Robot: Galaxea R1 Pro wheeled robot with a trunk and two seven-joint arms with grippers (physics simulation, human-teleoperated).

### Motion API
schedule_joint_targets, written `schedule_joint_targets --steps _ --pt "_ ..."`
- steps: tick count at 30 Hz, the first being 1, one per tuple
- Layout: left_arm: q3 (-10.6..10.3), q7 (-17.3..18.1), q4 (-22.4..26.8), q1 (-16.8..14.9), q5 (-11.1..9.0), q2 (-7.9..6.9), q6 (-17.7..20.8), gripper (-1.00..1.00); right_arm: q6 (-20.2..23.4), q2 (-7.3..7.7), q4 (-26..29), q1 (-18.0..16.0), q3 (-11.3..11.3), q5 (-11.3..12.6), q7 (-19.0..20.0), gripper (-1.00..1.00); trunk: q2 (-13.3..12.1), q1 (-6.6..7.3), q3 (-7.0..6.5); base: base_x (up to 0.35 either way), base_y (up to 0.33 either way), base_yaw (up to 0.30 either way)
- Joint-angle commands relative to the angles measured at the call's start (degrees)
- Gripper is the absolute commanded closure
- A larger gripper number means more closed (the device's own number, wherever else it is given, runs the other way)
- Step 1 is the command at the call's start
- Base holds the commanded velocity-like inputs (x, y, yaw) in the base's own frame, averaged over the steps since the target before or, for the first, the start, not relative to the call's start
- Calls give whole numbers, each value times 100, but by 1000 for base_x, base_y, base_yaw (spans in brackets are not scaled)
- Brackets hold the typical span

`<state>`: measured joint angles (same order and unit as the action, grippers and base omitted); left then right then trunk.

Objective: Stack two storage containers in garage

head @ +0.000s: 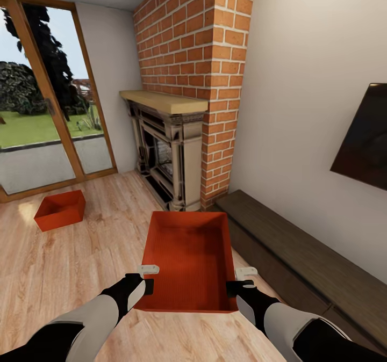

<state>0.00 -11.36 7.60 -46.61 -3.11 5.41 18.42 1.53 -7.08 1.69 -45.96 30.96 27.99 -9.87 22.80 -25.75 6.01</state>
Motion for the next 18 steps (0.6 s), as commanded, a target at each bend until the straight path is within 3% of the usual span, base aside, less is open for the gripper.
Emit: schedule_joint_targets --steps 1,18 --pt "-9 -50 32 -4 91 4 12 100 32 -26 -2 -1 147 110 -28 100 12 -4 3 0 0 86" --pt "-13 -59 31 -3 91 12 12 100 37 -27 -11 -1 147 110 -24 100 12 -4 -86 0 0 51"
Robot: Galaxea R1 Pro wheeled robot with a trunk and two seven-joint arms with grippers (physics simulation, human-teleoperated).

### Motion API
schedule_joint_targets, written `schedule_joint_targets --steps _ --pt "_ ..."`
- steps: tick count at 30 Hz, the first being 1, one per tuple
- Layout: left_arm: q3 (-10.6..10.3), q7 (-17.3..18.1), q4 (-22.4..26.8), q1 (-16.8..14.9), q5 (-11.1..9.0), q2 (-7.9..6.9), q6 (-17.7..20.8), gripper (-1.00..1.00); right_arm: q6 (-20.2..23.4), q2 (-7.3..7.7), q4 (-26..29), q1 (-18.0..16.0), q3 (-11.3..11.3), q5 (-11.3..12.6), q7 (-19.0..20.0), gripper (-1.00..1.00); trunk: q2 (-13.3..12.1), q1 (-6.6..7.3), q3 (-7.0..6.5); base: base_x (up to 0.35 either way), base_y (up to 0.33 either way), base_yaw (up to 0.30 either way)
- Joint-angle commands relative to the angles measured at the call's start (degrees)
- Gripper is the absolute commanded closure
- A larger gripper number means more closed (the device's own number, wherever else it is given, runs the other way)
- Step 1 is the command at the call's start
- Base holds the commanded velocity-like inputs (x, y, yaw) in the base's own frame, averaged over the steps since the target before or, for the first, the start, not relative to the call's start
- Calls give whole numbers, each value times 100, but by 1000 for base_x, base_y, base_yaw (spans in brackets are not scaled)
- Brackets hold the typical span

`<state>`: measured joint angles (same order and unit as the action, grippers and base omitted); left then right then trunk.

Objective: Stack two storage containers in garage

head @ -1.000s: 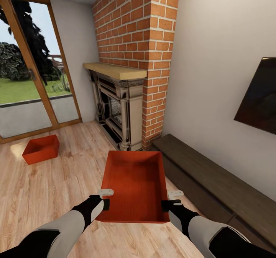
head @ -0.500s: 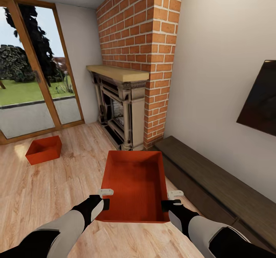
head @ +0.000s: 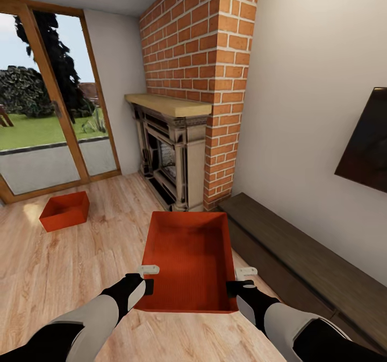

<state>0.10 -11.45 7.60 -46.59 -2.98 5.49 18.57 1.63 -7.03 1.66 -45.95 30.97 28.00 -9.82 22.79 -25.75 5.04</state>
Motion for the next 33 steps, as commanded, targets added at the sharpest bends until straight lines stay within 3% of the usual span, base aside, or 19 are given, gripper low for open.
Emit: schedule_joint_targets --steps 1,33 --pt "-24 -50 31 -5 78 3 -2 100 24 -30 -7 -2 147 109 -31 100 13 -3 12 0 0 0" --pt "-19 -50 31 -6 78 -3 -2 100 19 -15 -7 -2 147 128 -22 100 13 -3 12 0 0 0"
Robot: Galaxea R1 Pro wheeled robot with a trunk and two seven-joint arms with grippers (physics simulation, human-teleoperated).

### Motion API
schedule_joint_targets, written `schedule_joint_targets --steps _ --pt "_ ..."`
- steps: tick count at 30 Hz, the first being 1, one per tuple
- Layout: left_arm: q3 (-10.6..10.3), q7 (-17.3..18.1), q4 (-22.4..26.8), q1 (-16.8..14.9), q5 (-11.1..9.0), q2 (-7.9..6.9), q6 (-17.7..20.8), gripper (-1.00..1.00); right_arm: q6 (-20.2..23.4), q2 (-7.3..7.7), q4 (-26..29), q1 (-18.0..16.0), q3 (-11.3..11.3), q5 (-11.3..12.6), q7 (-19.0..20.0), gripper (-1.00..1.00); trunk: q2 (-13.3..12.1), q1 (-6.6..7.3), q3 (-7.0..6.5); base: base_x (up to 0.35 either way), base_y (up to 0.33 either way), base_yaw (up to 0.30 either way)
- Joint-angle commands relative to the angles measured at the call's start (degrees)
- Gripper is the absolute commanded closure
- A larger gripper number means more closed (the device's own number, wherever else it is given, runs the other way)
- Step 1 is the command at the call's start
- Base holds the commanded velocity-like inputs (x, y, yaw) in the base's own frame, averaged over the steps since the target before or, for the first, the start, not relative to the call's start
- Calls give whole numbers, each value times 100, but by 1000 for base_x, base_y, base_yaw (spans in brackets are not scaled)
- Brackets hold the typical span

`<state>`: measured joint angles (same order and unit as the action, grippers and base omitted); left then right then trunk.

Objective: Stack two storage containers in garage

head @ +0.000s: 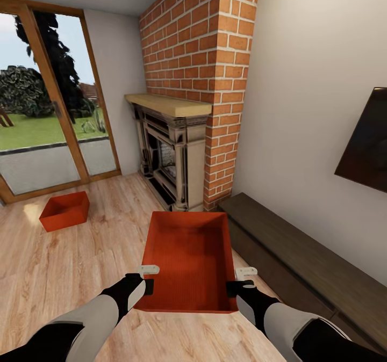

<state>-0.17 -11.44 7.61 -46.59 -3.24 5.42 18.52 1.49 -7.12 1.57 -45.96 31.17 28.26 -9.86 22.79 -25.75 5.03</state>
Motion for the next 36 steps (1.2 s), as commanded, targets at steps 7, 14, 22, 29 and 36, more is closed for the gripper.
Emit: schedule_joint_targets --steps 7,14,22,29,36 --pt "8 -51 30 -5 105 3 2 100 31 -9 1 -1 127 116 -24 100 13 -3 12 0 0 123" --pt "8 -51 30 -6 105 4 2 100 27 -6 1 -1 127 118 -25 100 13 -3 12 0 0 278" --pt "8 -51 30 -5 105 3 2 100 27 -16 1 -1 127 111 -25 100 13 -3 12 0 0 284" --pt "8 -58 30 -6 105 3 2 100 27 -18 1 -1 127 110 -25 100 13 -3 12 0 0 284" --pt "9 -68 30 -6 105 3 2 100 27 -18 1 -1 127 104 -25 100 13 -3 12 0 0 284"
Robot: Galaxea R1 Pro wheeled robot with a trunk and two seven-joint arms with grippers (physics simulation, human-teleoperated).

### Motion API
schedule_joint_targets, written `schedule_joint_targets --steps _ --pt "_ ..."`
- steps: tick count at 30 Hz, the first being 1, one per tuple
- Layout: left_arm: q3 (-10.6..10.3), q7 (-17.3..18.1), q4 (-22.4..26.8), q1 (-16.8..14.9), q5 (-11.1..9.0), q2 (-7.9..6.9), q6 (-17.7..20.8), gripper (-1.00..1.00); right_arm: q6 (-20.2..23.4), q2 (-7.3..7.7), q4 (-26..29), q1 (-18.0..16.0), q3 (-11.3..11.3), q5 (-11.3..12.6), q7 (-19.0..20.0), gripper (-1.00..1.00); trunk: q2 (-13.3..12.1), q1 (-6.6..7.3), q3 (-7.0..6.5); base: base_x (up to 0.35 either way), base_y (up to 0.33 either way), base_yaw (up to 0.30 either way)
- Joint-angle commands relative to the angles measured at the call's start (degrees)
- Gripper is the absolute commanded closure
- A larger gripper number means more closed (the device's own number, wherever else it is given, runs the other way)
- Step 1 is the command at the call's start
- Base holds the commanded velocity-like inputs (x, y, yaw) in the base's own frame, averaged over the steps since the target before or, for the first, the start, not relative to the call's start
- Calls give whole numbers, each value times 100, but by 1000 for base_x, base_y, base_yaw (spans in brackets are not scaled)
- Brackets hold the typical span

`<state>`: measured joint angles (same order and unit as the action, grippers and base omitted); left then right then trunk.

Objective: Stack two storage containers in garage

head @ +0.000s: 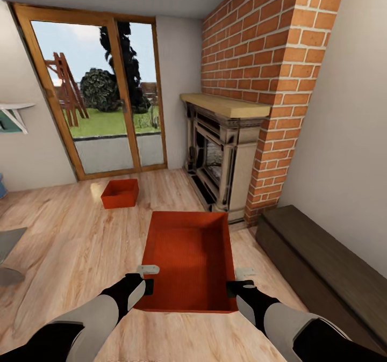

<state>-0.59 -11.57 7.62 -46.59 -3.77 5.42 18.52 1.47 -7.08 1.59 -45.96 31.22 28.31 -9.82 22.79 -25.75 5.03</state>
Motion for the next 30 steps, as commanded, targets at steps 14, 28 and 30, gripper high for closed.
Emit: schedule_joint_targets --steps 14,28,30 --pt "53 -65 29 -6 157 -3 2 100 29 -22 -1 -1 121 100 -29 100 13 -3 12 0 0 284" --pt "50 -65 29 -3 157 -15 2 100 29 -23 -1 -1 121 96 -29 100 13 -3 12 0 0 284" --pt "50 -65 29 -6 157 -15 2 100 29 -22 -1 -1 121 96 -29 100 13 -3 12 0 0 284"
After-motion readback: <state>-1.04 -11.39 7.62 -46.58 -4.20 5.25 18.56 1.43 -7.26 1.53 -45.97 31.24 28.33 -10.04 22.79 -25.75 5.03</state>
